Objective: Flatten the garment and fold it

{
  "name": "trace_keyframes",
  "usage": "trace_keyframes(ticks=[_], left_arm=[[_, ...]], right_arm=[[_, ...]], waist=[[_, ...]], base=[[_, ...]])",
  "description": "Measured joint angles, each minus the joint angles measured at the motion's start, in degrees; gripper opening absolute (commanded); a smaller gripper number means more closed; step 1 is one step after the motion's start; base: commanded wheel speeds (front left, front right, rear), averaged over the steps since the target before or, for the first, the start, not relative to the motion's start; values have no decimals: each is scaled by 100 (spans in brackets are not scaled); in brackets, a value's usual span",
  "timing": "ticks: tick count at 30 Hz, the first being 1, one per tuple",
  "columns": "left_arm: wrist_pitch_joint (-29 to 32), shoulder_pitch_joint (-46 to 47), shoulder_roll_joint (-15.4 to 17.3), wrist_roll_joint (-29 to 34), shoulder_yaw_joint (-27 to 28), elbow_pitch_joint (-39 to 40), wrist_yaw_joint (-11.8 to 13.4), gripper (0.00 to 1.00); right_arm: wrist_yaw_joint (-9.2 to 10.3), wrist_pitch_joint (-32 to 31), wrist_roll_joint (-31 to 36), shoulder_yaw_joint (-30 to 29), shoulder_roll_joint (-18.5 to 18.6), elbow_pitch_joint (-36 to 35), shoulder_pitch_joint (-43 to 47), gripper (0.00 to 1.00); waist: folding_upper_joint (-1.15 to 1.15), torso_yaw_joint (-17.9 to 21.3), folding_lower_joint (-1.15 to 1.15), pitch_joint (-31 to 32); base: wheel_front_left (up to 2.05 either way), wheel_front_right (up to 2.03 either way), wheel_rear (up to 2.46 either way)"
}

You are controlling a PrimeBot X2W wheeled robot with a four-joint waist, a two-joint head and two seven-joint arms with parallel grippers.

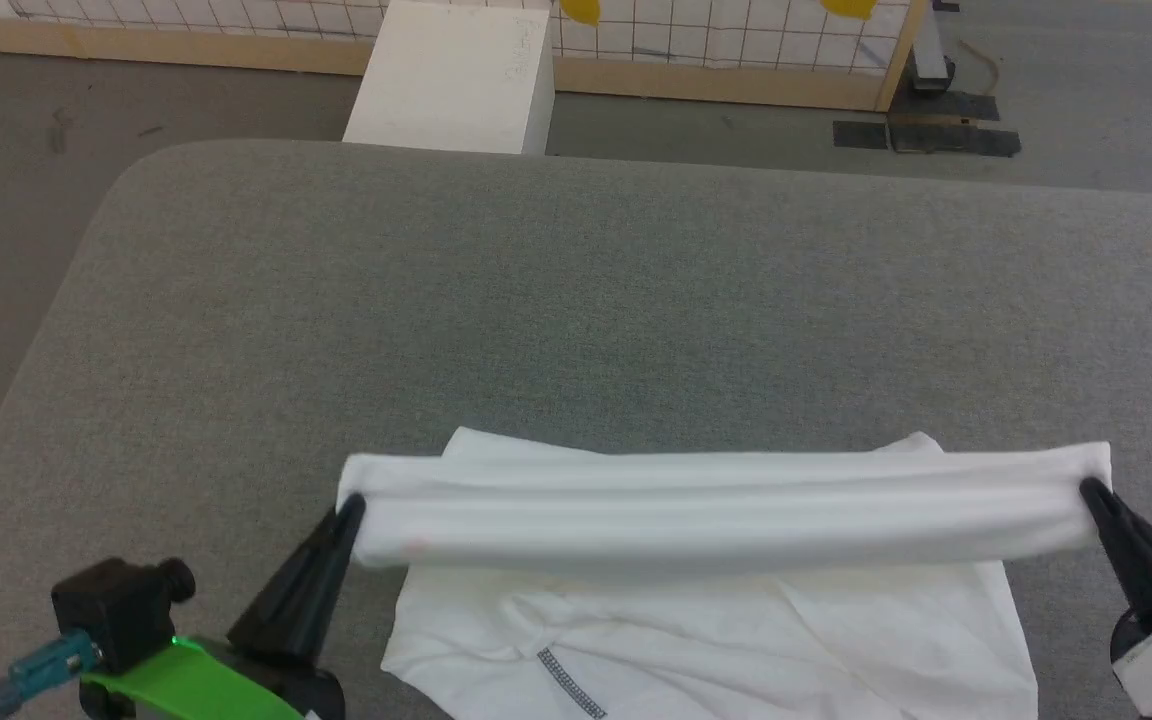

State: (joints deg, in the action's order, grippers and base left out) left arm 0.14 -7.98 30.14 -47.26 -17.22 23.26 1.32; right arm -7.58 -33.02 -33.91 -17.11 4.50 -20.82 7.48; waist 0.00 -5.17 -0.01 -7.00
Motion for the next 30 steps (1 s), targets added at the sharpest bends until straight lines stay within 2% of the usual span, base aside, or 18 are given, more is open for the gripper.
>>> trace_keyframes(ticks=[1,5,10,16,25,26,27,28,29,30], left_arm=[[29,-367,-81,-202,-69,36,80,0],[138,-771,-121,-455,-114,35,227,0],[405,-1120,-105,-756,-194,-38,283,0],[782,-1122,-167,-942,-506,-283,276,0],[791,-760,-397,-984,-621,-1193,212,0],[792,-710,-433,-989,-621,-1323,191,4],[792,-670,-461,-992,-623,-1430,177,34],[788,-618,-497,-992,-630,-1553,171,62],[781,-565,-527,-992,-627,-1671,169,100],[777,-529,-545,-995,-627,-1767,167,100]], right_arm=[[0,-8,-108,-63,-25,-46,302,0],[0,-129,-201,-85,-56,-78,654,0],[0,-277,-215,-112,-86,-51,995,0],[1,-566,-140,122,-102,141,1287,0],[1,-543,260,369,-78,626,1301,0],[1,-516,278,398,-73,708,1290,0],[1,-486,283,416,-68,778,1271,0],[1,-452,302,438,-64,855,1243,9],[1,-417,323,459,-55,933,1212,25],[1,-380,339,471,-46,991,1183,47]], waist=[[0,13,0,-32],[0,52,0,-67],[0,102,0,-58],[0,121,0,8],[0,119,0,51],[0,122,0,58],[0,125,0,63],[0,128,0,69],[0,132,0,74],[0,138,0,77]], base=[[0,0,0],[0,0,0],[0,0,0],[0,0,0],[0,0,0],[0,0,0],[0,0,0],[0,0,0],[0,0,0],[0,0,0]])
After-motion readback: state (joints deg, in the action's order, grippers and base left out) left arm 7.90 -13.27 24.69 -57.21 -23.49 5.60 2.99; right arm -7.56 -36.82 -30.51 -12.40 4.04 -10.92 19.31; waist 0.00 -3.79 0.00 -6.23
